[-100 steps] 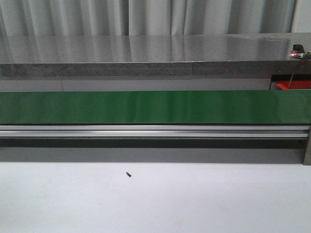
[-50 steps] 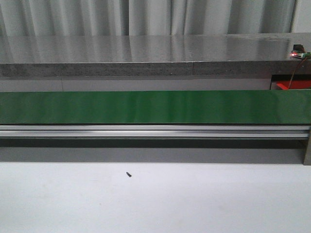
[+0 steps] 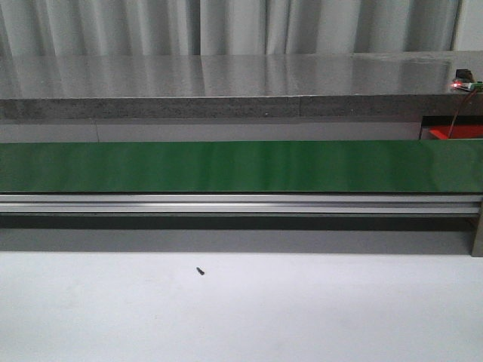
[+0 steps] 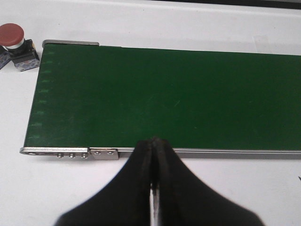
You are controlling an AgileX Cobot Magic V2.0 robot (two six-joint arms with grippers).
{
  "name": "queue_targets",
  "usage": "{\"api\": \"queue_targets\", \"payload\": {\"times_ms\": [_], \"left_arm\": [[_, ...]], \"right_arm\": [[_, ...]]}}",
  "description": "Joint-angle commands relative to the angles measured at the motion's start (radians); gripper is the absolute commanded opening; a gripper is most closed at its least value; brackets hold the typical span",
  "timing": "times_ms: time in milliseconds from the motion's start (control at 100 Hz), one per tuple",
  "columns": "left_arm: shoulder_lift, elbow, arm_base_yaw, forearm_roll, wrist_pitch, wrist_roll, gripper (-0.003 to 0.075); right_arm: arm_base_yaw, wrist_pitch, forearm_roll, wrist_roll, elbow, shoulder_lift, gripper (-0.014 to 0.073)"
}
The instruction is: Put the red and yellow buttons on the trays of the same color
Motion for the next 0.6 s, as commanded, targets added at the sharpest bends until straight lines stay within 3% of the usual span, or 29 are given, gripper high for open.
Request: {"api": "queue_targets", "payload": {"times_ms": [0, 120, 310, 590], "left_arm": [[-0.022, -0.027, -0.006, -0.026, -0.066, -0.016, -0.0020], [-0.022, -0.027, -0.006, -0.026, -0.075, -0.026, -0.0020], [-0.022, -0.027, 0.037, -0.026, -0.126, -0.089, -0.0020], [0.005, -0.081, 0.232, -0.026, -0.132, -0.114, -0.0019]], "right_arm": [[0.051, -0.032, 0.020, -0.005, -0.025, -0.030, -0.0106], [0.113, -0.033, 0.022, -0.005, -0.025, -0.030, -0.0106], [0.125, -0.028, 0.028, -0.005, -0.025, -0.030, -0.0106], [0.125, -0.028, 0.029, -0.005, -0.025, -0.030, -0.0106]]}}
